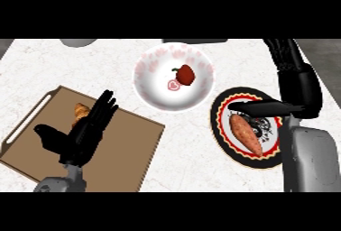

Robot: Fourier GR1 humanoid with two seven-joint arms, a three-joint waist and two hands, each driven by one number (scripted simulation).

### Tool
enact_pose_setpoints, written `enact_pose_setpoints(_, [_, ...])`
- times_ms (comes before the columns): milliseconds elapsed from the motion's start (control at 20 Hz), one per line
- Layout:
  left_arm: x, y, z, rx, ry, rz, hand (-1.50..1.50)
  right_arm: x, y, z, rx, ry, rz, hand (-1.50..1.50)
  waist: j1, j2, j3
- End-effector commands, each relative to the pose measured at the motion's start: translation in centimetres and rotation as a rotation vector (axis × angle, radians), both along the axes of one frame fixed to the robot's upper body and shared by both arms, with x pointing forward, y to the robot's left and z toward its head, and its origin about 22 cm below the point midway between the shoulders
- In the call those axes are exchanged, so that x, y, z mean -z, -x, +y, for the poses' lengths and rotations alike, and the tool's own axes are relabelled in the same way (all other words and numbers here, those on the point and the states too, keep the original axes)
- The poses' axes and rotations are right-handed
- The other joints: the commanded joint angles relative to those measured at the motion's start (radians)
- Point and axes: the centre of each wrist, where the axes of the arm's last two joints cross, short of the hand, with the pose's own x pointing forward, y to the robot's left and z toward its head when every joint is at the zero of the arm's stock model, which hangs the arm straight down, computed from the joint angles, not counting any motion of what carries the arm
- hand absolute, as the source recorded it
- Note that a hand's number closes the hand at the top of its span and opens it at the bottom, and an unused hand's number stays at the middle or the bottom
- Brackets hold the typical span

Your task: Pick the bell pepper from the plate and place it in the bowl

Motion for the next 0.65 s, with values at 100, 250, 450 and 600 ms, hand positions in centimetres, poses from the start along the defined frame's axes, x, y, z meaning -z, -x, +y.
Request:
enact_pose_setpoints(100, [-0.4,0.5,-0.9,-0.012,0.013,-0.016,0.0,1.9,10.2,-5.6,-0.055,0.023,-0.041,1.5,-0.024,-0.002,0.001])
enact_pose_setpoints(250, [-0.3,0.9,0.9,-0.058,-0.001,-0.01,0.0,3.5,15.7,-8.1,-0.079,0.035,-0.016,1.5,-0.047,-0.006,0.002])
enact_pose_setpoints(450, [-1.0,0.6,-0.6,-0.03,0.006,-0.015,0.0,5.4,23.2,-10.8,-0.11,0.055,0.067,1.5,-0.038,0.004,0.003])
enact_pose_setpoints(600, [-0.5,0.7,0.1,-0.04,-0.01,-0.017,0.0,6.4,27.8,-11.3,-0.185,0.056,0.157,1.5,-0.041,0.003,0.003])
